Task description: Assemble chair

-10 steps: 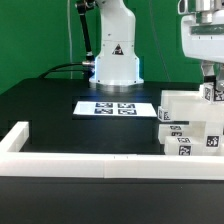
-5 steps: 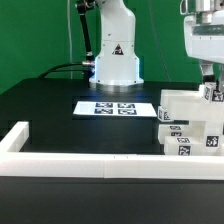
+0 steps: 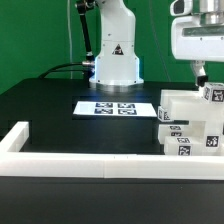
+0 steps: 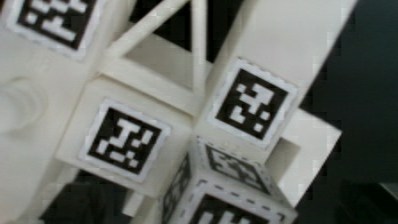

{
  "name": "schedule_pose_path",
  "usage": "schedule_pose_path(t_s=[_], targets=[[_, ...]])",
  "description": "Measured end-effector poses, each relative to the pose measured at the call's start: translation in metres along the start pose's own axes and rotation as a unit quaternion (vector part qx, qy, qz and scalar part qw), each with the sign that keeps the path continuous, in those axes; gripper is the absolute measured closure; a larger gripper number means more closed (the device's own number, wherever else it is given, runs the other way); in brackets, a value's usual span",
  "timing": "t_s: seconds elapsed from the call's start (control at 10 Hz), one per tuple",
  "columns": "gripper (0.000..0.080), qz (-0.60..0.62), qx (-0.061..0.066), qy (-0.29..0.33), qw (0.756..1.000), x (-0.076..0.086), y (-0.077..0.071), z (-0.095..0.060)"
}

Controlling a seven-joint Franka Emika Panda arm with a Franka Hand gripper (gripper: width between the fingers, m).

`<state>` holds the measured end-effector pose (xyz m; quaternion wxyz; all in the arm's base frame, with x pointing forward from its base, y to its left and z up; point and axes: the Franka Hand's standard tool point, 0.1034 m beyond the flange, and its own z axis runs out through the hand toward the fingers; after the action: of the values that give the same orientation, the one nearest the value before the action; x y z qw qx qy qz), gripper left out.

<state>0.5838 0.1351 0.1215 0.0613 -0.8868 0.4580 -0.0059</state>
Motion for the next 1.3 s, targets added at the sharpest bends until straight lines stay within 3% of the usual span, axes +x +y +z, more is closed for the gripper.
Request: schedule_pose_path(t_s=[0.5, 1.0, 1.2, 1.3], targets=[[0.015, -0.205, -0.004, 0.003, 0.979, 0.003, 0.0015, 0.0006], [0.015, -0.397, -0.011, 0.006, 0.918, 0.0041, 0.0029, 0.0013], [0.0164, -0.411, -0.011, 0.006, 0.911, 0.0048, 0.0032, 0.0012], [0.0335, -0.411, -0.011, 0.006, 0.912, 0.0048, 0.0032, 0.0012]])
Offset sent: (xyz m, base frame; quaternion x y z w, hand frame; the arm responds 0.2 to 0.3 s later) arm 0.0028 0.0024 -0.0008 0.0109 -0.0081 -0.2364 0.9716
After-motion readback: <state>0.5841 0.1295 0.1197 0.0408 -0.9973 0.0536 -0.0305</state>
